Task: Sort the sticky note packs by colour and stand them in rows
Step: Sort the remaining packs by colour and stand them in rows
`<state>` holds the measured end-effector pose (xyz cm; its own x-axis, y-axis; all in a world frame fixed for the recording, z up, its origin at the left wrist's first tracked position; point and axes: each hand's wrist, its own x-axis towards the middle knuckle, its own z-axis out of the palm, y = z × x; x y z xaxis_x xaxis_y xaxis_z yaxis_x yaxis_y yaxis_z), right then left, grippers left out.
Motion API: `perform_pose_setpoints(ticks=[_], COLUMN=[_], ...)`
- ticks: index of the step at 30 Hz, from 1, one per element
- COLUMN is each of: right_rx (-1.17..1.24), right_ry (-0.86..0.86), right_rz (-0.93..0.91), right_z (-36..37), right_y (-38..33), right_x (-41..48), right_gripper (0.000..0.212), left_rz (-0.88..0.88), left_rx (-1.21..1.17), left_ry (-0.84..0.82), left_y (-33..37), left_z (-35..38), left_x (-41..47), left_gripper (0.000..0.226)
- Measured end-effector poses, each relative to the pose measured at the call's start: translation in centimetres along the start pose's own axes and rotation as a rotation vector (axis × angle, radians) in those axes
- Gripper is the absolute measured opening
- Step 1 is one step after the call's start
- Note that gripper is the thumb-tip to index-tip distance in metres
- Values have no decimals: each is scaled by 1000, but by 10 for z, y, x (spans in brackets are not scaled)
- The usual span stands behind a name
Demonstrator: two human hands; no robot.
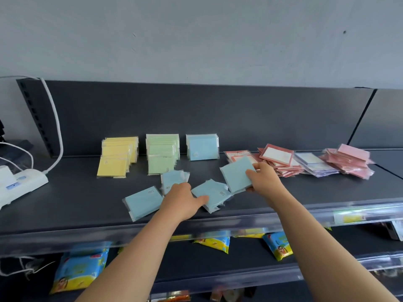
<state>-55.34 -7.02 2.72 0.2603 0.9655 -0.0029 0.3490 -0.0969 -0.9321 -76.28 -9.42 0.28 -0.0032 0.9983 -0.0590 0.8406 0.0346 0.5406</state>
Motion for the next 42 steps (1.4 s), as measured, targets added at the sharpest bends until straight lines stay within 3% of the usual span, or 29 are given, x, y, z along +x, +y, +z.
perform_pose_setpoints(ticks=[4,11,18,24,29,31,34,37,38,42], right_rx=[28,178,97,216,252,228,231,218,202,140], right_ry=[-53,-142,-206,-258,-368,-387,-383,-371,-367,-345], right_rz=[69,27,-22,-41,-20,-14,9,20,19,-4], right_z=[2,1,23,41,67,72,80,87,89,88], right_y=[9,14,17,1,-9,-13,-17,-19,-21,-25], right_x=[-3,-7,-11,-11,-15,-16,-15,-16,-17,-20], right_gripper=[15,20,13,27,26,23,22,19,18,17], left_rz=[-40,-64,-49,-32,26,43,-94,-218,-225,-150], left_rx=[-14,-674,-917,-1088,-935,-626,43,184,155,73], left_ry=[-14,117,174,163,189,225,74,-100,-96,-42], left_y=[6,1,0,2,-15,-36,-71,-89,-92,-95], left_z=[4,6,2,-5,-22,-40,-62,-69,-70,-76], left_x=[1,0,-3,-5,-10,-7,0,4,6,9], left_gripper=[58,33,39,26,16,22,57,84,80,27])
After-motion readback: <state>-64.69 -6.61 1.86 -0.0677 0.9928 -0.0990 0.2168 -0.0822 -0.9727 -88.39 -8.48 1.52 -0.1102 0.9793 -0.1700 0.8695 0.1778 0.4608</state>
